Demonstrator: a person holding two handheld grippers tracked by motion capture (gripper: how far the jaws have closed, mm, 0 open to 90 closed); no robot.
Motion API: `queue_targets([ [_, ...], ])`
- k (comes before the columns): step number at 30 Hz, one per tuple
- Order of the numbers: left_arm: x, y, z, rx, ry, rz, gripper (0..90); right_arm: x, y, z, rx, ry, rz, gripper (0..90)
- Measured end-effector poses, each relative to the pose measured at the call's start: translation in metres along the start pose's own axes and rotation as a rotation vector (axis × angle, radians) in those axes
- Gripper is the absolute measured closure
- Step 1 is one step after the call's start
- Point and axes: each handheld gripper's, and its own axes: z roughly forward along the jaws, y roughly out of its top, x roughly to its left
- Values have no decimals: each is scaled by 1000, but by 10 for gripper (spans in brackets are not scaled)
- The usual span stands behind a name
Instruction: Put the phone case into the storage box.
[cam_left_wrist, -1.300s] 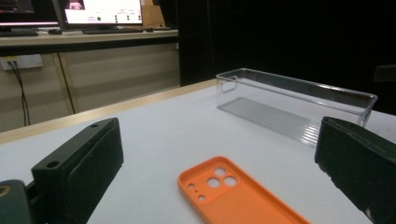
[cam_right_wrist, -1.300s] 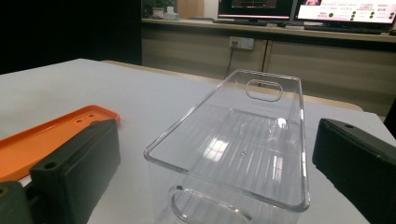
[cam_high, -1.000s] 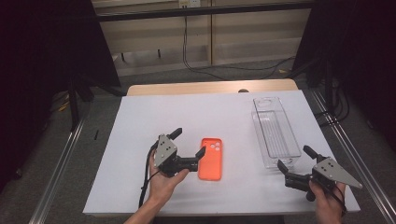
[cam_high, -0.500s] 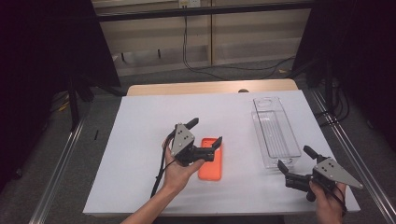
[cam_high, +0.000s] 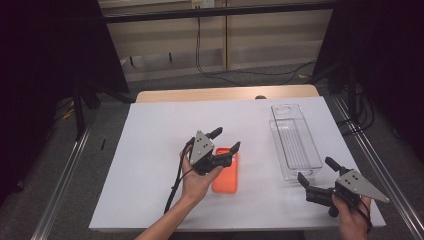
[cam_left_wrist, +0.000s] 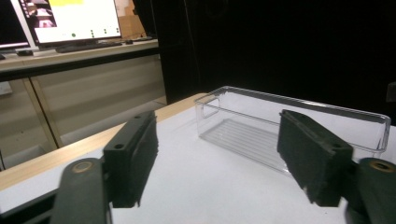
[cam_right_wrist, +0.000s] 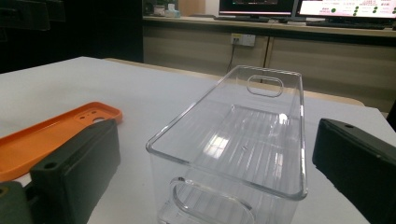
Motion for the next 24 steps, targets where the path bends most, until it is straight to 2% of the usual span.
queue_targets([
  [4, -1, -1, 1, -6, -4, -4, 368, 0, 0, 0, -1, -1, 1, 4],
  [7, -1, -1, 1, -4, -21, -18, 422, 0, 0, 0, -1, -4, 3, 4],
  [9, -1, -1, 1, -3, -43, -23, 507, 0, 0, -1, 0, -3, 2, 4],
  [11, -1, 0, 0, -12, -56, -20, 511, 0, 0, -1, 2, -2, 2, 5],
  [16, 0, 0, 0, 4, -78, -15, 654, 0, 0, -1, 1, 0, 1, 5],
  [18, 1, -1, 0, 8, -88, -19, 670, 0, 0, -1, 2, 0, 0, 4],
  [19, 1, -1, 0, 9, -99, -23, 734, 0, 0, -1, 2, -1, -1, 4],
  [22, 1, 0, -1, 18, -107, -23, 783, 0, 0, -1, 4, 0, 1, 5],
  [23, 2, 0, 0, 19, -111, -30, 873, 0, 0, -1, 5, 2, 2, 5],
  [24, 2, 0, -1, 23, -117, -39, 895, 0, 0, -1, 5, 2, 1, 4],
])
